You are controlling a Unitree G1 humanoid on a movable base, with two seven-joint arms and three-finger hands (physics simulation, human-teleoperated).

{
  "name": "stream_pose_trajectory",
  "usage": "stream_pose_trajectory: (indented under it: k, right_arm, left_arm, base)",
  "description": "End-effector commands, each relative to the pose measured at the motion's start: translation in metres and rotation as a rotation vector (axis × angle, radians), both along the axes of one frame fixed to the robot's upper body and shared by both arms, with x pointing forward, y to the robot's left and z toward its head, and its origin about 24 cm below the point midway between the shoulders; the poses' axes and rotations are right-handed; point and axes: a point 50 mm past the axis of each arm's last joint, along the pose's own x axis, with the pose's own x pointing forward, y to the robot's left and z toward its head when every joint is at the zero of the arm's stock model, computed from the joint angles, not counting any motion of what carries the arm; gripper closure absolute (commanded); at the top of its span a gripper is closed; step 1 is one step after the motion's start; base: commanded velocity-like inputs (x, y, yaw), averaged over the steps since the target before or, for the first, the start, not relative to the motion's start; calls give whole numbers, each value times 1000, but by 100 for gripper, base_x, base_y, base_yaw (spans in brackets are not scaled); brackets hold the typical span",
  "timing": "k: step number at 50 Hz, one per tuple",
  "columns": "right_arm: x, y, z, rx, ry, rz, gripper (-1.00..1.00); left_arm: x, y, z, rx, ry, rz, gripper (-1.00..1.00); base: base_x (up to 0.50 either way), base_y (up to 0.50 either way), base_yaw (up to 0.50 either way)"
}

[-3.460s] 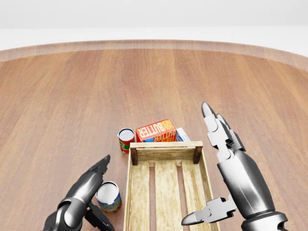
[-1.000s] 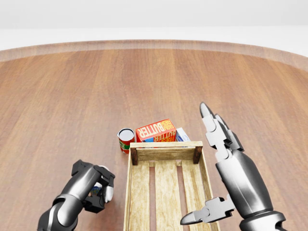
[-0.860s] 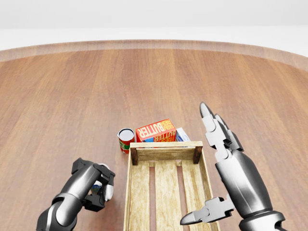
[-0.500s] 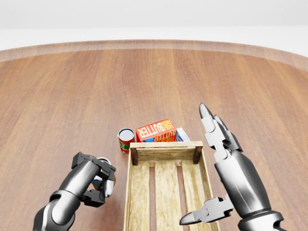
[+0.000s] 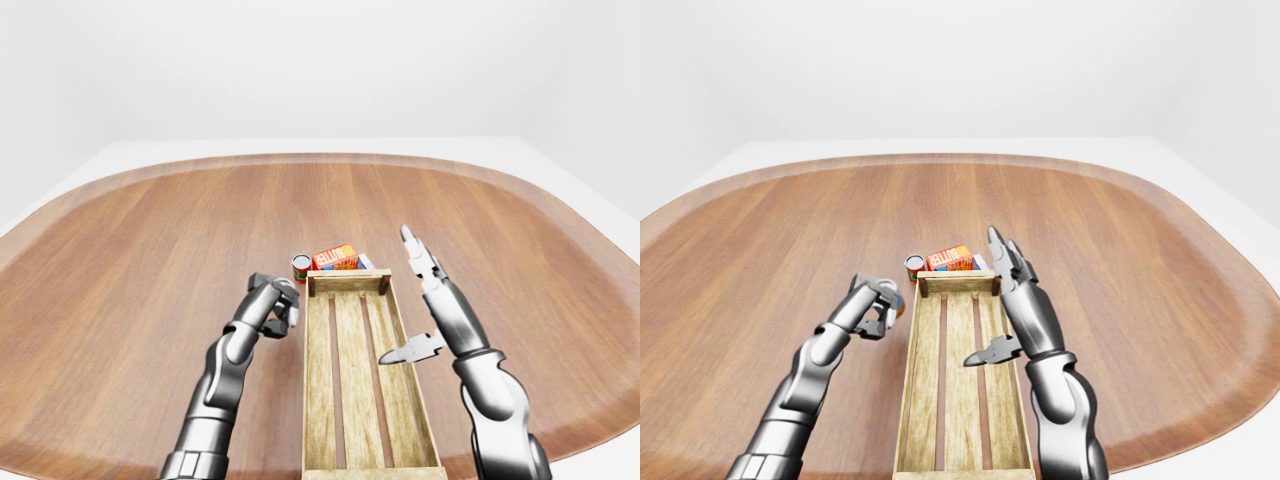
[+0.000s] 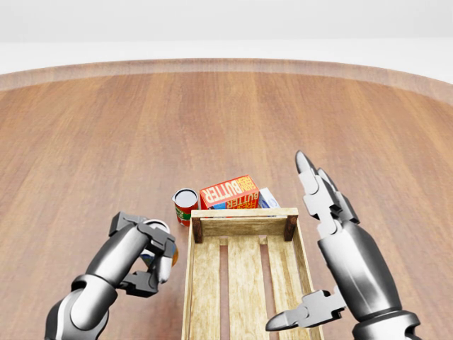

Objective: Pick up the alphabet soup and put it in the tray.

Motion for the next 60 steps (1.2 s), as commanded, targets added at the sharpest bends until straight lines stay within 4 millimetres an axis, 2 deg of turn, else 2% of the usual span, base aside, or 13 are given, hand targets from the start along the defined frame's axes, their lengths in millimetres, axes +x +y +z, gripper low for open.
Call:
stream_pose_trajectory:
  k: [1,26,60]
  right_arm:
    - [-1,0,1,-2,-3,-1,-98]
    - [0,1,-1,-1,4,1,-98]
    - [0,1,-1,2,3,1,-98]
  left_arm:
    - [-2,-4,17,-39,-53,-13,94]
    - [-12,-7,56,-78,-125,-34,92]
    - [-29,-32,86,-97,-209,-142,91]
  base:
    - [0,0,0]
    - [0,0,0]
    - [0,0,0]
